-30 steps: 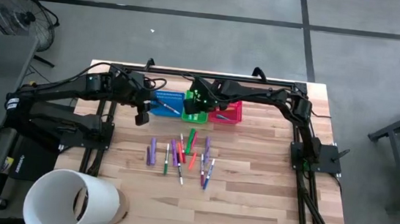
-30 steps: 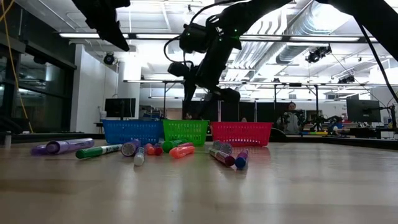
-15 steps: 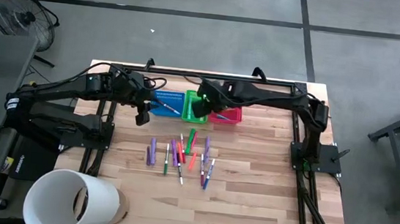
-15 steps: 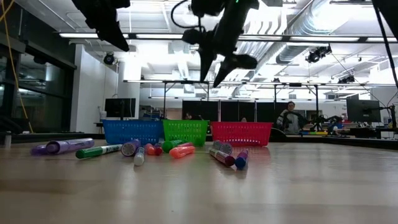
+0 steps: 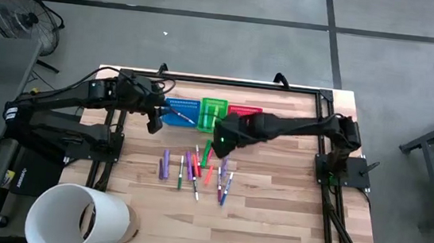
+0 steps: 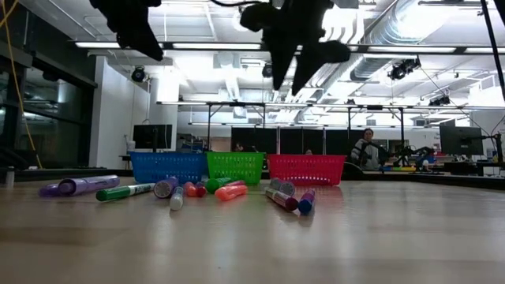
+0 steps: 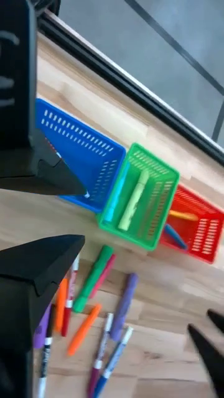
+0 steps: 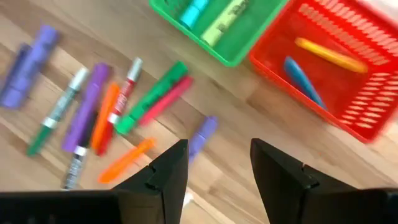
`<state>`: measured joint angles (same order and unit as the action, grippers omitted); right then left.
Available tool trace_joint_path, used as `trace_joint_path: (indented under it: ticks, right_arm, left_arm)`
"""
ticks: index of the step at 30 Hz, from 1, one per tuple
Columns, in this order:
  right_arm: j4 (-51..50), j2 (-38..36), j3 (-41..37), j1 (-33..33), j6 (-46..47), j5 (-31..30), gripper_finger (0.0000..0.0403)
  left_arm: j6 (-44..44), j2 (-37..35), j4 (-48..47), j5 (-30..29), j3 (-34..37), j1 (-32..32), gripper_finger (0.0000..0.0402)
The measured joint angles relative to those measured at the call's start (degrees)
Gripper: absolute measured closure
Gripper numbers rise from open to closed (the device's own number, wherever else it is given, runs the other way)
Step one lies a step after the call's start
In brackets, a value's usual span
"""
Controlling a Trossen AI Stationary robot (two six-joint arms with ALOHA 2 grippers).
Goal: Pick & Place Markers
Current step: Put the right purple highlighter into the green bin
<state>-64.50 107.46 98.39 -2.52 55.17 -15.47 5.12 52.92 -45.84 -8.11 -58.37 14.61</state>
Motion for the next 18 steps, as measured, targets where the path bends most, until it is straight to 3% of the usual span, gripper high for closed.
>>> trace_joint_path:
  ticks: [3,10,18]
  right_arm:
    - [-2.5,-0.2,0.0,-3.1,0.4,-3.9,0.0242]
    - [-3.0,-0.2,-0.1,-7.6,1.3,-6.2,0.0241]
    - [2.4,-0.3,-9.4,-10.2,8.5,-1.8,0.0241]
  left_arm:
    - [1.1,-0.7,-0.1,-0.1,0.0,0.0,0.0291]
    - [3.1,-1.5,0.0,0.6,0.0,0.0,0.0291]
    - [4.2,-1.6,-0.1,3.1,0.0,0.0,0.0291]
